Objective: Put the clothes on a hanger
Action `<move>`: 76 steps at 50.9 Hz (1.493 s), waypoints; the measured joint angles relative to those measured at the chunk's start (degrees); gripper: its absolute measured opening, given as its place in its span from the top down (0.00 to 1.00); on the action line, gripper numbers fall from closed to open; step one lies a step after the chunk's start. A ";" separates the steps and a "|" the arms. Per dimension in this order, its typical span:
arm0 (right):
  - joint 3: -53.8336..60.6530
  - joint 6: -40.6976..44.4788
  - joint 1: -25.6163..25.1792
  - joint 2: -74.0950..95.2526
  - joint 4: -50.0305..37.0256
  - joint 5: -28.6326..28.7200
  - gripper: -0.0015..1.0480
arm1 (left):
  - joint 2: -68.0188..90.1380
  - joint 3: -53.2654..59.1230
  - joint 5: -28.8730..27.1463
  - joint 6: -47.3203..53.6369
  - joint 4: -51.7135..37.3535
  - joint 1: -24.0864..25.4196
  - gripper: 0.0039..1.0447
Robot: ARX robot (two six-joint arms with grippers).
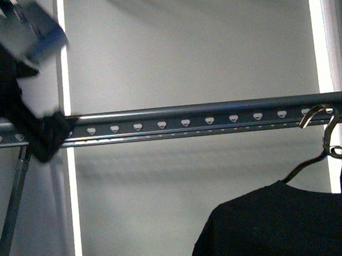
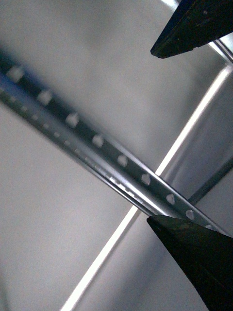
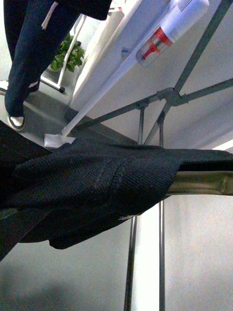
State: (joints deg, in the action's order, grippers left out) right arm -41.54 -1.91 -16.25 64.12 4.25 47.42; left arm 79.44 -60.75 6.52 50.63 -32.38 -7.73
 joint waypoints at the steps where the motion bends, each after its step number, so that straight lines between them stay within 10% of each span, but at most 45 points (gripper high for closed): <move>1: 0.00 0.00 0.20 0.20 0.00 -0.39 0.93 | -0.79 -0.37 -0.09 -4.83 -0.26 -0.04 0.06; 14: 0.17 -0.55 2.93 -1.60 -1.33 -0.90 0.93 | -0.98 -0.42 0.79 -27.41 -0.31 -1.27 0.06; 20: 0.48 -0.94 3.52 -2.62 -1.84 -1.42 0.93 | 0.20 -4.66 12.94 -25.03 10.86 1.36 0.06; 33: -0.52 -0.90 4.83 -2.54 -1.86 -3.76 0.93 | -3.61 -8.48 -1.92 -36.30 1.09 9.20 0.06; 47: -6.75 1.49 7.06 1.70 -1.75 -10.36 0.93 | -12.98 3.63 3.56 -58.90 1.25 18.82 0.07; 52: -11.58 2.84 7.52 5.77 -0.59 -14.47 0.93 | -20.37 12.37 0.48 -55.54 16.96 16.15 0.25; 70: -33.16 5.14 12.11 20.72 5.09 -29.05 0.93 | -35.65 40.57 -6.21 -51.08 8.85 8.79 0.98; 76: -38.69 5.07 13.51 24.50 6.80 -31.58 0.93 | -38.91 45.22 -6.38 -50.82 7.78 7.82 0.97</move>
State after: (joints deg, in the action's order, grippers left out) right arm -80.23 3.16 -2.74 88.62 11.05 15.84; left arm 40.53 -15.53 0.14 -0.19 -24.60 0.10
